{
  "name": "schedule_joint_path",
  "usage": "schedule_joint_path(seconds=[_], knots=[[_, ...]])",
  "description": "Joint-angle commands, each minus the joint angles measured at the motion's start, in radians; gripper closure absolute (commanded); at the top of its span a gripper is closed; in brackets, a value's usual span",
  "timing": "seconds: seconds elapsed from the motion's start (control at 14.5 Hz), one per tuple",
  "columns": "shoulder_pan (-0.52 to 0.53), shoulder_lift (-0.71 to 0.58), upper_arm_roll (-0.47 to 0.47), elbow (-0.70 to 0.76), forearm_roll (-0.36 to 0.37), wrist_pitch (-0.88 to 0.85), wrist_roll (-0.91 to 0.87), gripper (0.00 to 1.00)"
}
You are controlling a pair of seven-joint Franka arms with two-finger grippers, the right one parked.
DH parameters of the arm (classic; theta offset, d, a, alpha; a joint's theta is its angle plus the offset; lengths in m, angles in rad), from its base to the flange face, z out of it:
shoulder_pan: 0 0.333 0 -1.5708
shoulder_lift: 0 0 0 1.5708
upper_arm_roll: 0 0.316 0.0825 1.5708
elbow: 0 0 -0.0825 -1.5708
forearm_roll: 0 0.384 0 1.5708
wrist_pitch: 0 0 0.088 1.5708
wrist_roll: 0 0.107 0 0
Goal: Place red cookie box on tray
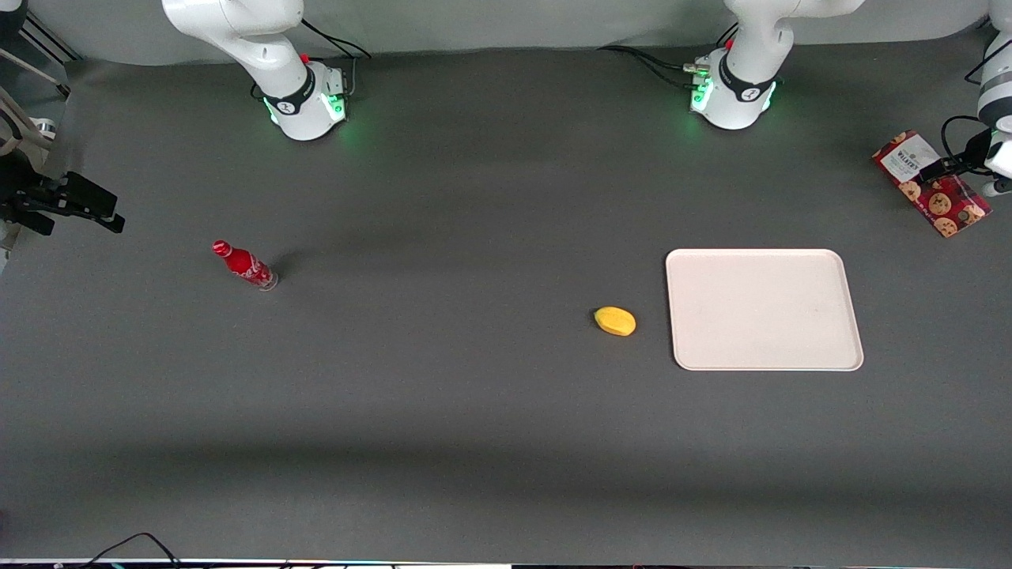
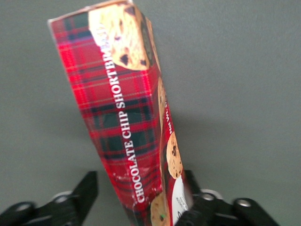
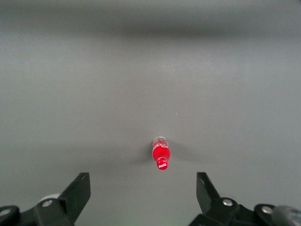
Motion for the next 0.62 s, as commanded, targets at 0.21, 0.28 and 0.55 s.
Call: schedule_joint_path(seconds=[0.21, 0.28, 0.55], knots=[[-0.007, 0.017, 0.008, 0.038, -0.043, -0.026, 0.087, 1.0], [-0.012, 0.01, 0.009, 0.047, -0.043, -0.04, 0.082, 1.0], [-0.018, 0.014, 0.014, 0.262, -0.023, -0.292, 0.029, 1.0]])
